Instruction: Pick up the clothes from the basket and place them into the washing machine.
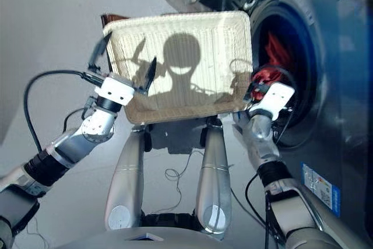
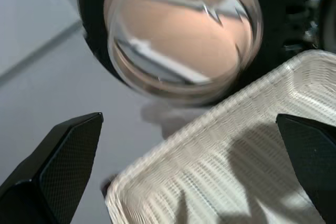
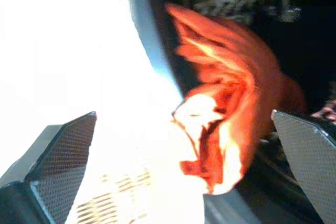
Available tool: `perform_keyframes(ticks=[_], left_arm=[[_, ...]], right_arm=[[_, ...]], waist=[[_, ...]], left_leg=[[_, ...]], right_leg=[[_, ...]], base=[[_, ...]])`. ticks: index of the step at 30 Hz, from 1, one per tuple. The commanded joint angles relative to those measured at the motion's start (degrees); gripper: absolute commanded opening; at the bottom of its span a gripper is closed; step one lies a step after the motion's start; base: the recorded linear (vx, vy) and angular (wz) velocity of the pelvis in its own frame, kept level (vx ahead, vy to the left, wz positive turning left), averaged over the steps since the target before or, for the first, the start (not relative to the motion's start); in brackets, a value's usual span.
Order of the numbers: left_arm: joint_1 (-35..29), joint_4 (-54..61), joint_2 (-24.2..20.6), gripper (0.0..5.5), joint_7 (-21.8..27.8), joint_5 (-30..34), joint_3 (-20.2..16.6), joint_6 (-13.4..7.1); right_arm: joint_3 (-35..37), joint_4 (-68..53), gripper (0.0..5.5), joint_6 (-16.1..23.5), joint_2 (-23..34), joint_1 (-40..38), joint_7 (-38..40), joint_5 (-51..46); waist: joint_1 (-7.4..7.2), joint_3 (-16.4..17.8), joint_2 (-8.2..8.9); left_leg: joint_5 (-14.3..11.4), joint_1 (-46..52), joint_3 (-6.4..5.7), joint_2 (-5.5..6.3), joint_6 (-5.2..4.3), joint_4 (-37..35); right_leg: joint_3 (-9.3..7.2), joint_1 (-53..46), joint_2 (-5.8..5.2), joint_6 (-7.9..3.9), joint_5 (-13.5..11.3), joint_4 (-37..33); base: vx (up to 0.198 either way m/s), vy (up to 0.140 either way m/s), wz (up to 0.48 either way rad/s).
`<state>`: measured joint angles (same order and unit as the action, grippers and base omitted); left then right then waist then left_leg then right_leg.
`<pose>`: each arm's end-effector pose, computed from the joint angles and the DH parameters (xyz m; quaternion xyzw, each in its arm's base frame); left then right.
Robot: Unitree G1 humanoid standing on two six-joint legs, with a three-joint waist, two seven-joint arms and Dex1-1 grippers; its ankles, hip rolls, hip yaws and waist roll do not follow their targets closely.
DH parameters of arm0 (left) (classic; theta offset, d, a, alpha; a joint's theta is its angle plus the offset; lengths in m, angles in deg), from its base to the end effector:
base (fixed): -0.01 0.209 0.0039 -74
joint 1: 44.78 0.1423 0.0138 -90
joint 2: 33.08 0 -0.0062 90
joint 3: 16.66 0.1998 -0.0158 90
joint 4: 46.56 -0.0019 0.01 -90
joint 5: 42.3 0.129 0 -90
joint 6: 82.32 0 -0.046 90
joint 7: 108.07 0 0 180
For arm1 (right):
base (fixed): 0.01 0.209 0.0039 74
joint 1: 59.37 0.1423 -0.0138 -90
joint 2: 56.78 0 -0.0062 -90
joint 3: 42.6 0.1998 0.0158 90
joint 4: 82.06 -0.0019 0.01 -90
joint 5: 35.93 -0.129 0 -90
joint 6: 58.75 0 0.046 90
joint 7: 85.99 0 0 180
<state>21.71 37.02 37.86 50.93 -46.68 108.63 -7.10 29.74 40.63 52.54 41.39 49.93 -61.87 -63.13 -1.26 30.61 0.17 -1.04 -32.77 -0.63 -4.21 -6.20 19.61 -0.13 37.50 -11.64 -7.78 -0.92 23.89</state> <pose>0.2470 0.1605 0.0790 0.2529 -0.2109 -0.1314 0.9350 0.2539 -0.2084 0.0244 -0.0175 -0.0329 -0.1512 0.9878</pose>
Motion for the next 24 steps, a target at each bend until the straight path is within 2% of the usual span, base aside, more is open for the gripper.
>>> perform_keyframes(ticks=[1, 5, 8, 12, 15, 17, 18, 20, 24], left_arm=[[2.36, 0.41, 0.80, 5.50, 2.88, 1.05, -1.65, -3.89], [5.94, -7.76, 3.01, 5.50, 5.42, 1.36, -2.67, -4.81], [9.56, -17.81, 6.48, 5.50, 7.83, 0.59, -3.74, -5.17], [14.61, -28.00, 9.35, 5.50, 12.22, -0.74, -7.43, -5.23], [17.96, -33.88, 12.10, 5.50, 16.94, -5.42, -10.83, -4.11], [20.16, -38.58, 14.67, 5.50, 20.01, -9.04, -13.65, -1.78], [20.97, -38.79, 14.97, 5.50, 20.94, -9.47, -14.00, -1.39], [21.87, -46.12, 17.10, 5.50, 23.20, -10.03, -16.45, 1.77], [22.43, -55.41, 19.41, 5.50, 25.24, -8.99, -20.36, 4.20]], right_arm=[[2.60, -1.28, 5.50, 0.74, -0.20, -3.56, -1.26, 1.62], [3.66, 1.40, 5.50, 0.56, -2.55, -6.81, -3.88, 1.06], [4.43, 4.49, 5.50, 0.42, -3.07, -9.02, -6.23, 1.43], [3.49, 9.38, 5.50, -1.71, -2.01, -11.86, -10.03, 6.92], [3.00, 14.30, 5.50, -3.85, -1.86, -13.84, -12.58, 11.45], [2.95, 18.01, 5.50, -5.08, -2.10, -15.04, -14.66, 12.90], [3.31, 19.18, 5.50, -5.68, -2.36, -15.75, -15.45, 13.17], [3.07, 22.80, 5.50, -7.16, -2.92, -16.78, -18.27, 13.87], [4.45, 27.68, 5.50, -9.52, -4.52, -18.89, -22.76, 12.29]], waist=[[-0.16, -3.05, -1.38], [-0.15, -5.24, -1.17], [0.01, -7.70, -1.01], [0.14, -11.25, -0.84], [0.36, -13.25, -0.74], [0.56, -14.80, -0.77], [0.53, -15.47, -0.86], [0.42, -17.28, -0.91], [0.32, -20.50, -0.88]], left_leg=[[2.11, 3.20, 3.60, 2.52, 2.32, -4.52], [2.25, 10.69, 3.77, 2.47, 2.14, -8.24], [2.47, 15.89, 3.57, 2.58, 1.89, -11.97], [3.16, 21.47, 3.47, 2.17, 1.62, -16.28], [3.20, 25.05, 3.43, 1.92, 1.49, -18.07], [3.32, 27.13, 3.57, 1.76, 1.36, -19.36], [3.28, 28.21, 3.40, 1.75, 1.37, -19.98], [3.36, 30.00, 3.61, 1.71, 1.30, -21.13], [3.35, 33.48, 3.90, 1.71, 1.30, -23.94]], right_leg=[[-3.86, -4.52, 1.32, -0.76, 0.62, -2.73], [-5.02, -11.74, 1.71, -0.92, 0.41, -6.52], [-5.79, -16.90, 2.19, -1.14, 0.22, -9.66], [-6.72, -22.87, 2.30, -1.60, -0.59, -14.08], [-7.62, -26.74, 2.21, -1.85, -0.61, -15.89], [-8.23, -29.08, 2.23, -2.05, -0.68, -17.14], [-8.32, -30.06, 2.29, -2.07, -0.66, -17.58], [-8.52, -31.97, 2.33, -2.24, -0.95, -18.68], [-8.67, -34.94, 2.28, -2.50, -1.16, -20.81]], base=[[0.132, 0.020, -0.055], [0.139, 0.017, -0.045], [0.163, 0.017, -0.019], [0.156, 0.012, 0.007], [0.128, 0.009, 0.089], [0.122, 0.026, 0.145], [0.107, 0.028, 0.129], [0.108, 0.039, 0.085], [0.099, 0.047, 0.012]])
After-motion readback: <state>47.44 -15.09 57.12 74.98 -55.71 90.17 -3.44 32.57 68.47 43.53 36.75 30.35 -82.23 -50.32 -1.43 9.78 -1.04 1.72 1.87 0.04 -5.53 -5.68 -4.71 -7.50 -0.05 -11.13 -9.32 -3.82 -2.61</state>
